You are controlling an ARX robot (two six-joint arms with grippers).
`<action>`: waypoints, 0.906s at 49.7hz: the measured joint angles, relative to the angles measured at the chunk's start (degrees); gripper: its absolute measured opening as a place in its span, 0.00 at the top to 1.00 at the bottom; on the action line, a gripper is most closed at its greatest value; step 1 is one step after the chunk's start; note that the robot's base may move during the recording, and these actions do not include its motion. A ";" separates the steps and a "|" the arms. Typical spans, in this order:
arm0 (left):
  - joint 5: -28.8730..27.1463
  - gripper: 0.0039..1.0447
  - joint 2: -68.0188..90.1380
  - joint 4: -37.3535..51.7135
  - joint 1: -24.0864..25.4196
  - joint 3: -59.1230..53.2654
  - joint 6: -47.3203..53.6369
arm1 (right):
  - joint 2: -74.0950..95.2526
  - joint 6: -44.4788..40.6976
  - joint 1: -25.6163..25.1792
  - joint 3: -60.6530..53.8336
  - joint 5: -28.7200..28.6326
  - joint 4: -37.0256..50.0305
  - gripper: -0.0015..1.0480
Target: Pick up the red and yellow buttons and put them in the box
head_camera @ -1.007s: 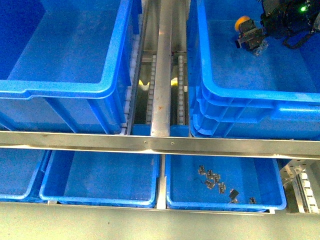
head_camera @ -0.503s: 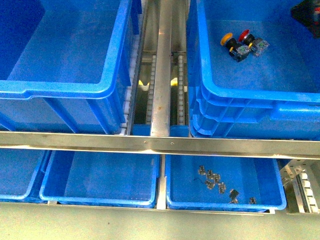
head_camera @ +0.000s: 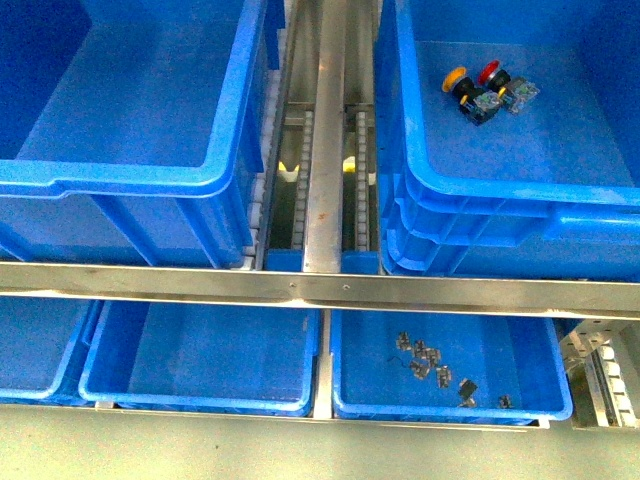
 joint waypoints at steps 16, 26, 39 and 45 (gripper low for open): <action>0.00 0.07 0.00 0.00 0.00 0.00 0.00 | -7.48 0.02 1.53 -7.80 2.25 5.01 0.74; 0.00 0.07 0.00 0.00 0.00 0.00 0.00 | -12.59 0.02 1.53 -10.27 2.23 2.25 0.96; 0.00 0.07 0.00 0.00 0.00 0.00 0.00 | -19.41 0.04 1.53 -12.31 2.25 -2.43 0.97; 0.00 0.07 0.00 0.00 0.00 0.00 -0.02 | -21.38 0.09 1.53 -13.46 2.23 -2.49 0.97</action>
